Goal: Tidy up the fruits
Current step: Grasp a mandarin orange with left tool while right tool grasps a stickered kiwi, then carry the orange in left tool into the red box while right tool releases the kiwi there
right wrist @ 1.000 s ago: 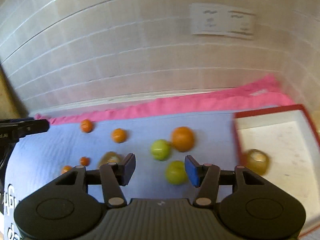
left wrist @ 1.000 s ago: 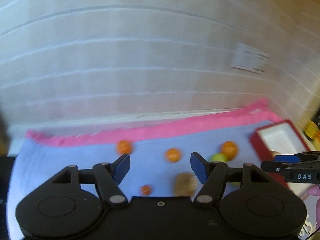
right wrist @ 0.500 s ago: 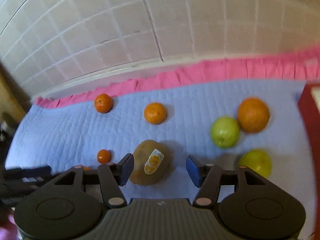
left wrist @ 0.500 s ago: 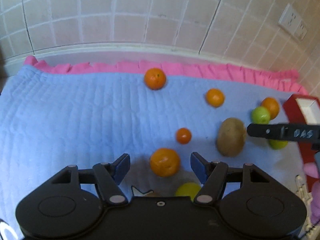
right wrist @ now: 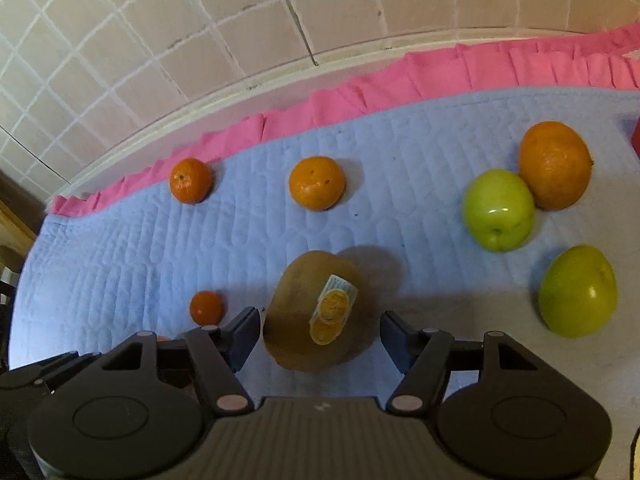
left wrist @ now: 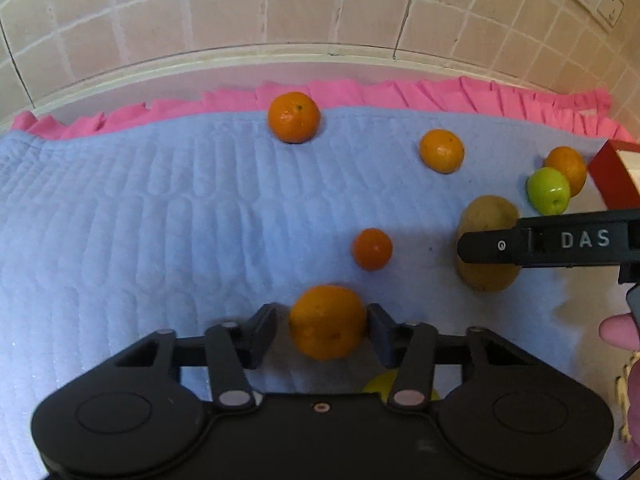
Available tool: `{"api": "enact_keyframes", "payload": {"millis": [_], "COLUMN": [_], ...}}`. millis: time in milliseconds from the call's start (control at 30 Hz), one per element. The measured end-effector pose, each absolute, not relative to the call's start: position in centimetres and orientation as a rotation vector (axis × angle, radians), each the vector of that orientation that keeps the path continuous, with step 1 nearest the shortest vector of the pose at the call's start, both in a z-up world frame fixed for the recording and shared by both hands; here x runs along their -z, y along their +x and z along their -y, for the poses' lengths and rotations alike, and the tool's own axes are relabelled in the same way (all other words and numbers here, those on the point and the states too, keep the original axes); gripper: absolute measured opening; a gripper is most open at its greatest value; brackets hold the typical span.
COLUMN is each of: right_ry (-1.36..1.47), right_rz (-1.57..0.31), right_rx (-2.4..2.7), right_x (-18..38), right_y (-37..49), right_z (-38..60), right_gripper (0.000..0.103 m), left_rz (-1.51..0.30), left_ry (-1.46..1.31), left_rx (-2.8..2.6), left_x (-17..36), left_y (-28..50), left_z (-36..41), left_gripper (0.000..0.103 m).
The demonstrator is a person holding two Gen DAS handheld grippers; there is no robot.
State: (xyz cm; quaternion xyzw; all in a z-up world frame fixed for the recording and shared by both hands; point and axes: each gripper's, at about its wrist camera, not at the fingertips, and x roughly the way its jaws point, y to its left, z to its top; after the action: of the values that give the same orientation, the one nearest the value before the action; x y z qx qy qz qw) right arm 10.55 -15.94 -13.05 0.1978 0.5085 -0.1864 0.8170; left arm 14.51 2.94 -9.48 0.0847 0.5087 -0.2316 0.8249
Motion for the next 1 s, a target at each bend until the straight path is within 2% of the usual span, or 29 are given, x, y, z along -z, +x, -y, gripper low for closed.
{"api": "enact_keyframes", "payload": {"millis": [33, 100, 433, 733, 1000], "right_ry": [0.420, 0.429, 0.460, 0.435, 0.469], "right_rz": [-1.085, -1.083, -1.061, -0.958, -0.886], "right_rx": [0.395, 0.384, 0.370, 0.408, 0.457], "right_x": [13.1, 13.1, 12.3, 7.5, 4.2], "right_y": [10.6, 10.6, 9.6, 6.2, 1.3], "right_z": [15.9, 15.9, 16.6, 18.6, 21.6], "right_gripper": [0.065, 0.060, 0.058, 0.054, 0.054], "left_rz": [-1.077, -1.075, -0.988, -0.872, -0.831], "left_ry": [0.179, 0.174, 0.190, 0.197, 0.220], "left_rx": [0.496, 0.491, 0.493, 0.568, 0.653], "left_x": [9.4, 9.3, 6.7, 1.8, -0.5], "left_y": [14.4, 14.4, 13.2, 11.7, 10.6], "left_z": [-2.9, -2.9, -2.5, 0.4, 4.6], "left_gripper": [0.050, 0.050, 0.048, 0.048, 0.048]}}
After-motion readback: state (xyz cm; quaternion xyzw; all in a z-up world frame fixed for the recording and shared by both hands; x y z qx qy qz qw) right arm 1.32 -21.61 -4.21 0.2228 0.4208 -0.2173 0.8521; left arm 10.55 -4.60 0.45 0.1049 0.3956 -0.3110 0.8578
